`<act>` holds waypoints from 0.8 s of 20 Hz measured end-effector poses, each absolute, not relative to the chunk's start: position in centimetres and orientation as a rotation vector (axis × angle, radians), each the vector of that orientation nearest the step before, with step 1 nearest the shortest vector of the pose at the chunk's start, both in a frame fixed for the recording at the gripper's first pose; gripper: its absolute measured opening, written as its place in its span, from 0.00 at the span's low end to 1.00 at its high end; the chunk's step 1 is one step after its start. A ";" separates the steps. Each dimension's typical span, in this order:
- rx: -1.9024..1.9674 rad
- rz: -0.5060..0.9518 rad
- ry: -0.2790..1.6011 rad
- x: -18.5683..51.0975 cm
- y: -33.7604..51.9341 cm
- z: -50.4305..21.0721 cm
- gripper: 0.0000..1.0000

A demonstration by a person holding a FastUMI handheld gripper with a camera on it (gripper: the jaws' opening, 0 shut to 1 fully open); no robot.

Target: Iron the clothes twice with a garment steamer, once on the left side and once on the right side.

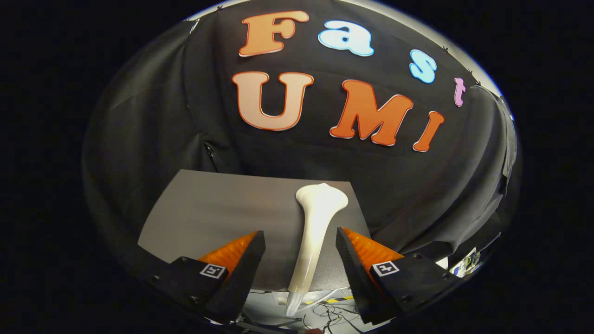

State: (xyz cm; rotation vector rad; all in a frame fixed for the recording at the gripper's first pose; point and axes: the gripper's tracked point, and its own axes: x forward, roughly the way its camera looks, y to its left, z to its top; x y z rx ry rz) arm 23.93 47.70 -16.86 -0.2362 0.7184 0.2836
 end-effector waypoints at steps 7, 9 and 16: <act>-0.260 0.149 0.850 27.5 46.4 -22.1 0.97; -0.246 0.106 0.895 28.3 46.0 -23.5 0.92; -0.186 0.059 0.950 28.9 45.5 -25.2 0.65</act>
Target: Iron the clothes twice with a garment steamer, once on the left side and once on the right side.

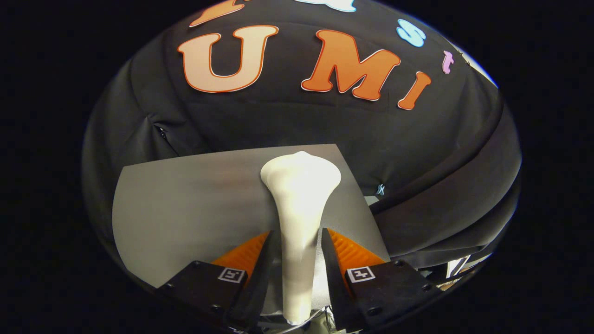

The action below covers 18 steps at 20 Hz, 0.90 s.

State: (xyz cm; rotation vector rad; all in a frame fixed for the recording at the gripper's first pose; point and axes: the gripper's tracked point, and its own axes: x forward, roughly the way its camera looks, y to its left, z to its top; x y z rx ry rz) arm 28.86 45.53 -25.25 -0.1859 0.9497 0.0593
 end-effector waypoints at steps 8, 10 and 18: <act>-0.102 0.025 0.993 28.1 44.7 -26.2 0.48; -0.085 0.036 0.963 28.0 44.7 -25.6 0.45; -0.040 0.176 0.793 25.2 45.2 -20.8 0.35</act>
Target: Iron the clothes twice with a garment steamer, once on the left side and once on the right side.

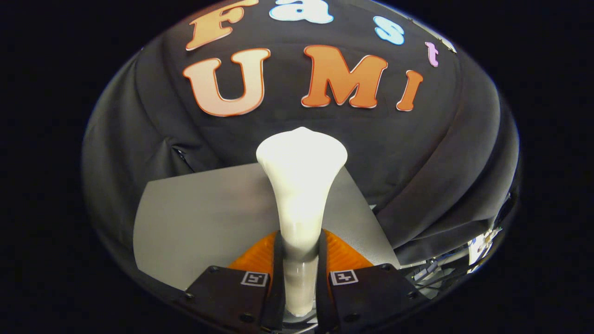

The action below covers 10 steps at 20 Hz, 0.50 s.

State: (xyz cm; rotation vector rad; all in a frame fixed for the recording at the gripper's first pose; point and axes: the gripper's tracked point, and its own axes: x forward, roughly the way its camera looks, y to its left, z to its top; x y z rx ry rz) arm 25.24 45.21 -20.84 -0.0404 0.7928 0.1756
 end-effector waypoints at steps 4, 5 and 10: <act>-0.023 0.196 0.651 23.3 43.7 -17.8 0.35; -0.031 0.191 0.611 22.6 42.8 -16.8 0.35; 0.040 0.224 0.432 17.2 40.6 -11.3 0.35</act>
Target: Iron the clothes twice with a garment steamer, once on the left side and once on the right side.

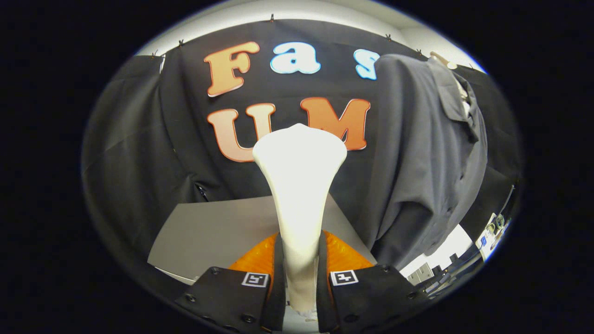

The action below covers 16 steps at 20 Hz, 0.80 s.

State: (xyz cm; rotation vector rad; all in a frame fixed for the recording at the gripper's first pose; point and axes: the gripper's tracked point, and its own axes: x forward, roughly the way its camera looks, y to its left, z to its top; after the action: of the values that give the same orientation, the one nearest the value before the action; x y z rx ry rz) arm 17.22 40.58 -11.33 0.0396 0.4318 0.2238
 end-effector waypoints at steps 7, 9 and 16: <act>0.022 0.184 0.279 10.7 32.3 -4.3 0.34; 0.012 0.160 0.254 9.9 29.3 -2.6 0.34; -0.005 0.202 0.221 8.6 19.5 0.4 0.34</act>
State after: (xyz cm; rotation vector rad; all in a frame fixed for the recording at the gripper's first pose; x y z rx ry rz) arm 8.59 19.45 0.38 -0.0055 0.2207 0.2016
